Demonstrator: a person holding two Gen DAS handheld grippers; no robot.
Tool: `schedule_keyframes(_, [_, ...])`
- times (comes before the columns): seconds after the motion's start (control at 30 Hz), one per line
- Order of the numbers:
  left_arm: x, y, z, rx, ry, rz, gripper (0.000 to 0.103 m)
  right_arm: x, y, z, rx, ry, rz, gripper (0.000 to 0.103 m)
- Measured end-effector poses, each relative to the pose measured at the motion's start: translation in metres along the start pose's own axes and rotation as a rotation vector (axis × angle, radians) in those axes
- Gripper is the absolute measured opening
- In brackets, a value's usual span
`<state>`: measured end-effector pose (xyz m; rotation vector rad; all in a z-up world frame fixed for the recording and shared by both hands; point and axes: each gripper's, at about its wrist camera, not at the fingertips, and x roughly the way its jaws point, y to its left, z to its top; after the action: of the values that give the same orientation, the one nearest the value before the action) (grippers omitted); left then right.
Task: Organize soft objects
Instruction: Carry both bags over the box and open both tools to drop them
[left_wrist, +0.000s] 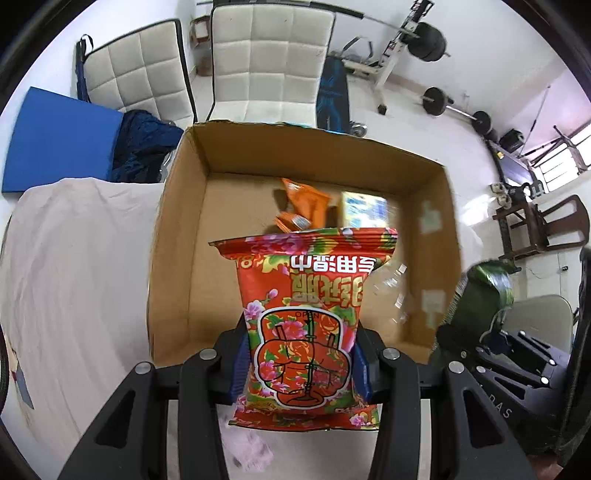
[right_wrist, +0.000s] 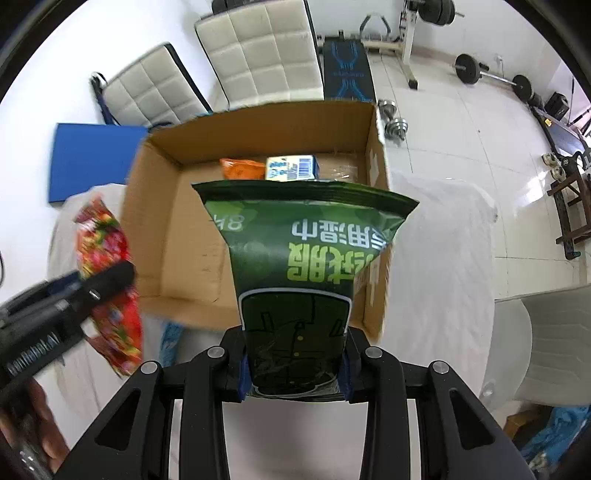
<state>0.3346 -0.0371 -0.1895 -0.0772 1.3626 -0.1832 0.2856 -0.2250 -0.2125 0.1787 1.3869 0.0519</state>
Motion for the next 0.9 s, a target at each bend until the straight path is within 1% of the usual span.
schedule_keyframes(0.07, [0.016,0.008,0.013,-0.008,0.027,0.004,0.042,0.022,-0.004,0.013,0.012,0.036,-0.018,0.037])
schedule_keyframes(0.2, [0.046,0.022,0.037,-0.015,0.067,0.03,0.042,0.05,-0.01,0.025,0.028,0.085,-0.034,0.037])
schedule_keyframes(0.4, [0.075,0.035,0.063,-0.014,0.104,0.066,0.042,0.073,-0.004,0.035,0.013,0.111,-0.055,0.037])
schedule_keyframes(0.5, [0.088,0.041,0.076,-0.015,0.116,0.075,0.042,0.085,0.003,0.04,0.0,0.131,-0.073,0.037])
schedule_keyframes(0.53, [0.093,0.041,0.08,-0.012,0.126,0.074,0.042,0.084,0.004,0.038,-0.004,0.134,-0.075,0.037])
schedule_keyframes(0.6, [0.098,0.04,0.085,-0.016,0.142,0.069,0.043,0.09,0.006,0.04,-0.007,0.146,-0.082,0.038])
schedule_keyframes(0.7, [0.105,0.039,0.09,-0.003,0.162,0.08,0.043,0.099,0.008,0.043,0.002,0.167,-0.078,0.038])
schedule_keyframes(0.8, [0.109,0.042,0.094,-0.024,0.183,0.1,0.045,0.107,0.011,0.043,-0.007,0.199,-0.073,0.039])
schedule_keyframes(0.83, [0.11,0.043,0.095,-0.034,0.189,0.093,0.045,0.109,0.011,0.044,-0.005,0.204,-0.073,0.04])
schedule_keyframes(0.87, [0.109,0.044,0.096,-0.041,0.191,0.084,0.045,0.109,0.012,0.043,-0.006,0.205,-0.077,0.046])
schedule_keyframes(0.9, [0.108,0.045,0.096,-0.049,0.187,0.079,0.045,0.107,0.013,0.043,-0.009,0.196,-0.075,0.058])
